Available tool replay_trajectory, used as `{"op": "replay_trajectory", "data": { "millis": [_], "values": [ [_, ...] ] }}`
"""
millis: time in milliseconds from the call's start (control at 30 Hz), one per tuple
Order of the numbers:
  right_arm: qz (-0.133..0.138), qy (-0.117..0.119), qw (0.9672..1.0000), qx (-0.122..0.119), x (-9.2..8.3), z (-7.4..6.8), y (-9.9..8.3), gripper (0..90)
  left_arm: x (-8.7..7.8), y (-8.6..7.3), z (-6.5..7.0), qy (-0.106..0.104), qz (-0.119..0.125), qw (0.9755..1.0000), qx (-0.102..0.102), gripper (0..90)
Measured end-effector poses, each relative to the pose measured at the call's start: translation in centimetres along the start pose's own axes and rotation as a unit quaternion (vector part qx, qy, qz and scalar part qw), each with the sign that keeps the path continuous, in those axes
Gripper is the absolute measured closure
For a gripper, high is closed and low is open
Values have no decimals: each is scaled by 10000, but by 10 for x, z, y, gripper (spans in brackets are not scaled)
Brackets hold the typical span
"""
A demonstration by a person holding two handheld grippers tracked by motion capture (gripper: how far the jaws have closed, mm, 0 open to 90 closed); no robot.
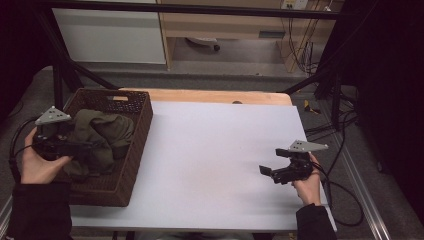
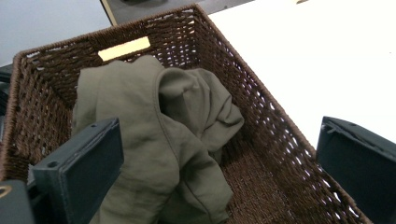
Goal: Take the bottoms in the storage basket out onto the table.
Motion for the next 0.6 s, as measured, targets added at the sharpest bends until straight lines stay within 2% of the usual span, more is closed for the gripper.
{"op": "replay_trajectory", "data": {
  "millis": [200,600],
  "values": [
    [-3,-14,10000,-9,0,0,0,5,-1,6,-3,52,2,10000,76,5],
    [-31,-5,10000,-17,1,-1,0,5,4,12,-15,191,-137,9997,16,0]
  ]
}}
Point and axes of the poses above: each handheld gripper's, and its own axes: x roughly forward along the jaws, y roughly out of its top, z roughly to its right, the point moved 1 cm from there along x, roughly forward along the jaws, and after that the axes turned 12 degrees about -y, right-handed, at the moved point
